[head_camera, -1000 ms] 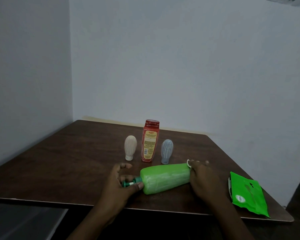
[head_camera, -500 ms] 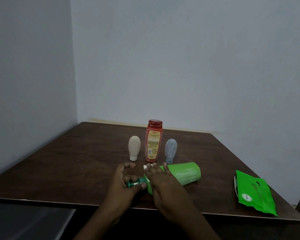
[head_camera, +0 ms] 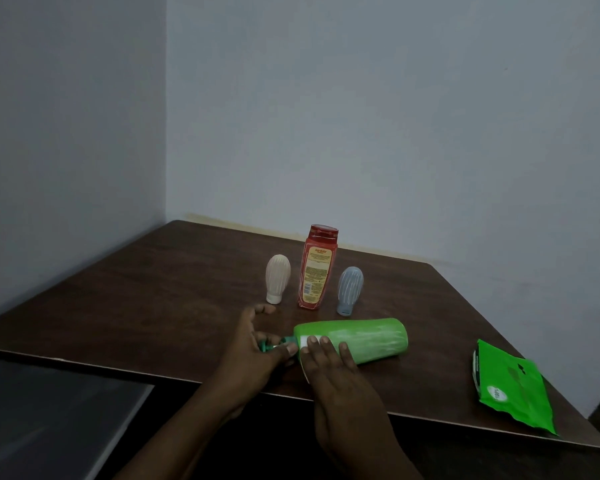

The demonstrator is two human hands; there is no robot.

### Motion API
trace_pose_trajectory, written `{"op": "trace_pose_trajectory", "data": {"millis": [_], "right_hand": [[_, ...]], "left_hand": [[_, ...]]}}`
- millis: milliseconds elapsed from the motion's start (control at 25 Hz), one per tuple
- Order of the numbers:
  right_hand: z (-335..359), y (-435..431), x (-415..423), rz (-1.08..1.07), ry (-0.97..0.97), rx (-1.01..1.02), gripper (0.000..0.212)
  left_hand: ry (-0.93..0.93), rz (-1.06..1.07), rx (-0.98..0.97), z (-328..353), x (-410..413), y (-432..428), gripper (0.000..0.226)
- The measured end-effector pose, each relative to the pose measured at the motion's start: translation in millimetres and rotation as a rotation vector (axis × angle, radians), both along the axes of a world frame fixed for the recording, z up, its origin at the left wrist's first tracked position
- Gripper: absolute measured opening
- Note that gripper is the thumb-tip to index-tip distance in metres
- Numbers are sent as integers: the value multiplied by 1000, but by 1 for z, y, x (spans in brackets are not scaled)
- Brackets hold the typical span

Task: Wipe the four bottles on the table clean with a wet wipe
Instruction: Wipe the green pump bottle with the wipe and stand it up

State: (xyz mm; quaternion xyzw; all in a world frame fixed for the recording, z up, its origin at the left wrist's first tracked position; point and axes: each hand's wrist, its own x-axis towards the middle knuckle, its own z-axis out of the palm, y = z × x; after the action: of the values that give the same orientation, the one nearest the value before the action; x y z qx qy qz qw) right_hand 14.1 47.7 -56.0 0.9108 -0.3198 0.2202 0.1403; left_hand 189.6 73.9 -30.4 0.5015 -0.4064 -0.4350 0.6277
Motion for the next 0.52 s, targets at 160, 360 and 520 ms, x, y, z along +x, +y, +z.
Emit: {"op": "trace_pose_trajectory", "data": {"millis": [160, 360, 520], "right_hand": [[31, -22, 19, -64, -109, 102, 62], [54, -36, 5, -45, -186, 212, 47], [62, -60, -37, -273, -161, 213, 42]], "left_hand": [[-15, -1, -8, 1, 2, 0, 65], [38, 24, -31, -1, -2, -4, 60], [55, 35, -51, -4, -1, -9, 60]]}}
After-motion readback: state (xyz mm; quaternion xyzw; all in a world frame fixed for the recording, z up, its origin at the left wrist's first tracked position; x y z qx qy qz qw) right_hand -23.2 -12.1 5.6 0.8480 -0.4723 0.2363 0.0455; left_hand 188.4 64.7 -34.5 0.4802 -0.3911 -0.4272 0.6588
